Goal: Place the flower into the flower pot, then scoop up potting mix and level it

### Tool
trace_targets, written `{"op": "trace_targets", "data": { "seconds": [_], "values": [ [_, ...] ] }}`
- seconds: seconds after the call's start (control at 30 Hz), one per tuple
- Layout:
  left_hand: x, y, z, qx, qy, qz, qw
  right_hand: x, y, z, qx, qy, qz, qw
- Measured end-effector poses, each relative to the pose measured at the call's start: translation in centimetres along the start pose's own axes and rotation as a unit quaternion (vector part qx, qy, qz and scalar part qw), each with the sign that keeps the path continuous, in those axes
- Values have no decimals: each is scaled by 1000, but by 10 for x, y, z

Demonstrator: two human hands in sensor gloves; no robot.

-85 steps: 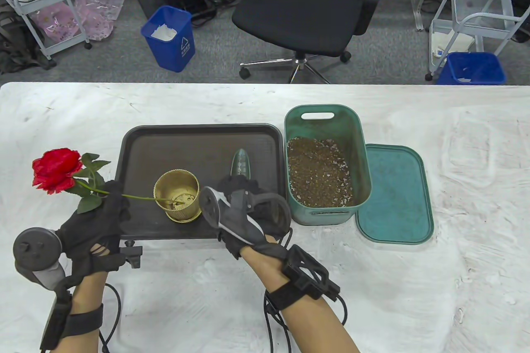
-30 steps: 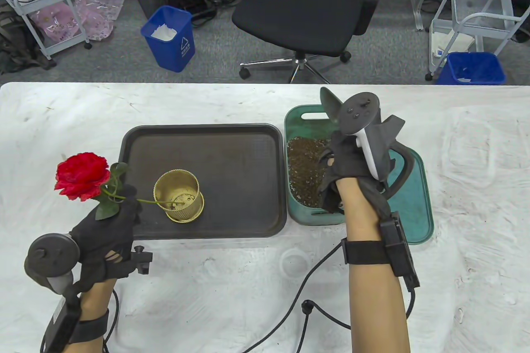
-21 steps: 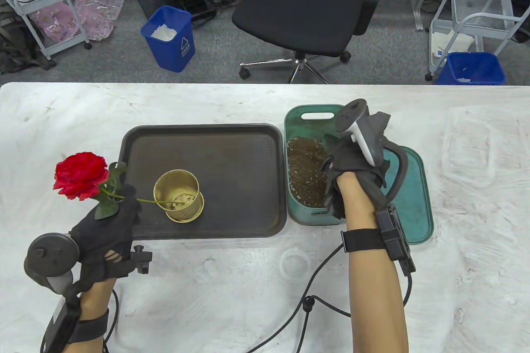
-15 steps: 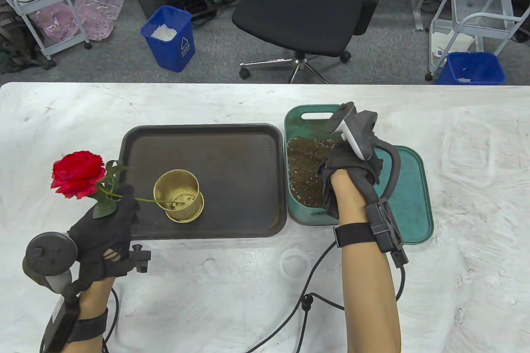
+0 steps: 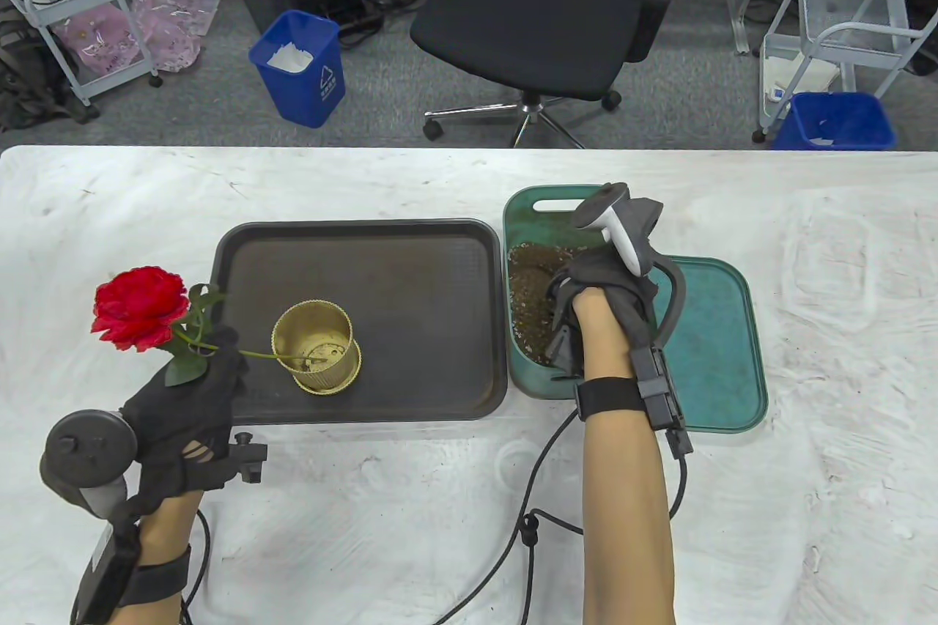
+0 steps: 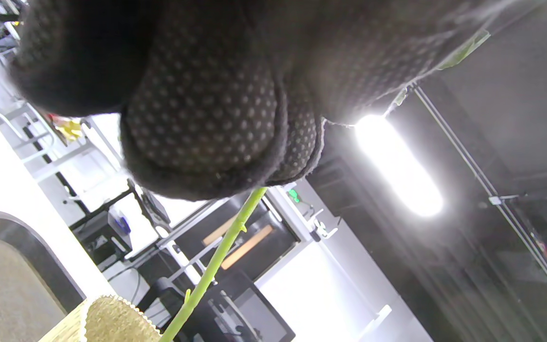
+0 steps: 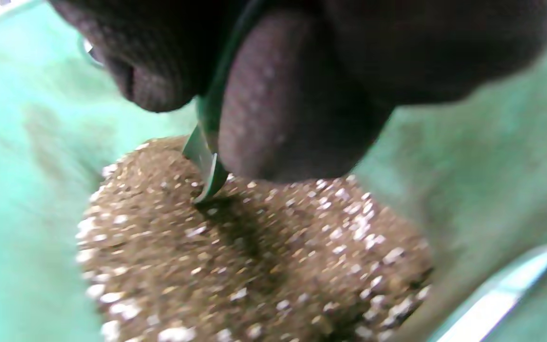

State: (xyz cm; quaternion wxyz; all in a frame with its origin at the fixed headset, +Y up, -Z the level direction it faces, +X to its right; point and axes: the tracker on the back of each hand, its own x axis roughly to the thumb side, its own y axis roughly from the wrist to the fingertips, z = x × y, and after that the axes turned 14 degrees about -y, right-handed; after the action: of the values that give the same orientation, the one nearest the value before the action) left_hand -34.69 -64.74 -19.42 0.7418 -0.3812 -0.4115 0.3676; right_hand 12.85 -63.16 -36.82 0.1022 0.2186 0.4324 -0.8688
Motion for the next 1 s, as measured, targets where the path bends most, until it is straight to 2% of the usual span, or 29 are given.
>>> {"op": "trace_targets", "data": {
  "seconds": [0.4,0.7,1.0],
  "values": [
    [0,0,-1,-2,1,-2,1000,1,21,15,48,98,-30,994],
    [-1,-2,-1,-4,2,-5,1000,-21,17,21,80,215,-45,972],
    [-1,-3,-2,-2,0,-2,1000,-30,-3,14,37,263,-32,963]
  ]
}}
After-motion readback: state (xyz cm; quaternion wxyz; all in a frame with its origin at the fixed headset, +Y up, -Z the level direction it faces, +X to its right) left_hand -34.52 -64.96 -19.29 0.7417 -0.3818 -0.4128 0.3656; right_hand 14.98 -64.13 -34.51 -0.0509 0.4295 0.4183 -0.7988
